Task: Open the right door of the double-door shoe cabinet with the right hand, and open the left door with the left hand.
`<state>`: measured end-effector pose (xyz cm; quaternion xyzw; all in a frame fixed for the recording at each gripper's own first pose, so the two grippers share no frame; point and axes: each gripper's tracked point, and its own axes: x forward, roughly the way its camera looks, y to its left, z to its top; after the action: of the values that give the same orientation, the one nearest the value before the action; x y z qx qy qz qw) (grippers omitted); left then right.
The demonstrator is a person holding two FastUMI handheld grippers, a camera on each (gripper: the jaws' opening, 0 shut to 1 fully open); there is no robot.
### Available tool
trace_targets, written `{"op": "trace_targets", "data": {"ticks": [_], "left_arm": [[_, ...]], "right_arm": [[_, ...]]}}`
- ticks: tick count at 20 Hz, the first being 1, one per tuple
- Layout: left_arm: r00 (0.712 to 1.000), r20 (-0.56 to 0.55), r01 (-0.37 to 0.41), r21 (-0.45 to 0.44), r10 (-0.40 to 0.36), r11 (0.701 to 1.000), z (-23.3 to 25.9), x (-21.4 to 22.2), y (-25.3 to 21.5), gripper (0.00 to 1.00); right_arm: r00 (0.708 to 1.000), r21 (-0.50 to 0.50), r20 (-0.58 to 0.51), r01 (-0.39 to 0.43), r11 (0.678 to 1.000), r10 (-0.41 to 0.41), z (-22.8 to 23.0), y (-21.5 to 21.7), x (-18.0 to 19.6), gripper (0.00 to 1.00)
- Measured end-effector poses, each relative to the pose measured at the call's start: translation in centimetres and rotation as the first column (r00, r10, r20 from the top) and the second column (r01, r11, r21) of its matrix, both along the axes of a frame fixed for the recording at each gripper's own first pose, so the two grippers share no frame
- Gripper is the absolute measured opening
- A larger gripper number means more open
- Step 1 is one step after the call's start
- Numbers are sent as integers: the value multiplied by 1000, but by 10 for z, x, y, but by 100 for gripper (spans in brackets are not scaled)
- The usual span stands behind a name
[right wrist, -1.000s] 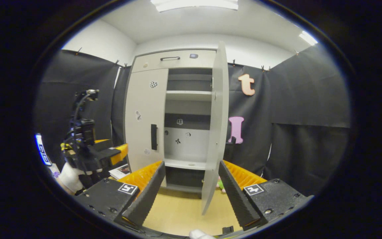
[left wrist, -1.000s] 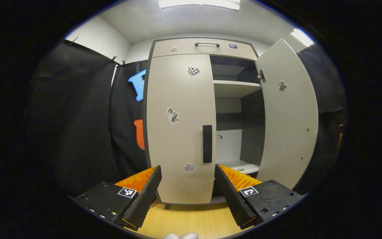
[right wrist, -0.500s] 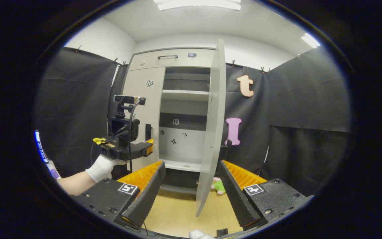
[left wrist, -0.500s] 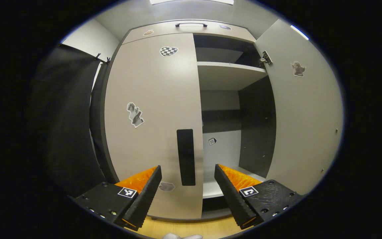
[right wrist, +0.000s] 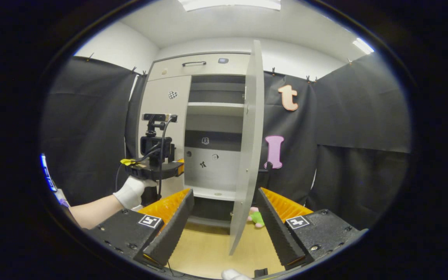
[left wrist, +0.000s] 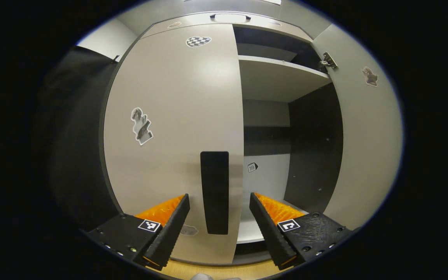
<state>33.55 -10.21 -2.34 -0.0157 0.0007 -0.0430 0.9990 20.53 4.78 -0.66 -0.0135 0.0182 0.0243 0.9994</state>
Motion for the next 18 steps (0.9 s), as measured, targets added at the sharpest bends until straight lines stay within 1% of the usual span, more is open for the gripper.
{"op": "trace_targets", "data": {"ticks": [2,3,4,5,6,7,8,9,11,12,14,15,16,17,18], "left_arm": [[1000,3,-5,14,5,1000,2,5,1,92],[1000,6,0,8,0,1000,2,7,0,85],[1000,3,1,2,-1,1000,2,8,-2,83],[1000,-8,9,0,-9,1000,-1,11,-3,79],[1000,-14,-1,-1,1,1000,-3,14,-1,76],[1000,-30,1,1,-1,1000,-6,14,-1,64],[1000,-9,2,-7,-2,1000,-3,16,-2,56],[1000,-17,-4,2,4,1000,-6,19,0,63],[1000,-5,-21,11,21,1000,-5,16,5,42],[1000,-6,-14,11,14,1000,-5,15,6,33],[1000,-14,-1,-1,1,1000,-6,15,8,28],[1000,-17,3,-9,-3,1000,-5,15,8,33],[1000,-26,-2,-5,1,1000,-6,13,9,20],[1000,-26,-3,-5,3,1000,-7,13,9,16],[1000,-31,-1,-10,1,1000,-6,10,9,15]], "right_arm": [[1000,-4,-2,-8,1000,8,-1,2,1,100],[1000,-5,-3,-10,1000,10,-1,2,1,100],[1000,-2,-7,-16,1000,16,-2,3,2,100],[1000,0,-13,-20,1000,20,-2,5,2,100],[1000,-1,-14,-23,1000,23,-3,5,3,100],[1000,-2,-14,-20,1000,20,-3,4,4,100],[1000,-2,-16,-25,1000,25,-4,5,4,100],[1000,-2,-16,-26,1000,26,-5,5,4,100],[999,-8,-19,-30,1000,30,-6,6,5,100],[999,-4,-23,-35,999,35,-7,7,6,100],[998,1,-34,-51,999,51,-10,13,7,100],[997,-1,-40,-60,998,60,-11,15,6,100],[997,-3,-37,-64,998,64,-10,17,7,100],[997,-5,-33,-65,998,65,-9,16,5,100],[997,-3,-27,-70,998,70,-8,17,4,100]]}}
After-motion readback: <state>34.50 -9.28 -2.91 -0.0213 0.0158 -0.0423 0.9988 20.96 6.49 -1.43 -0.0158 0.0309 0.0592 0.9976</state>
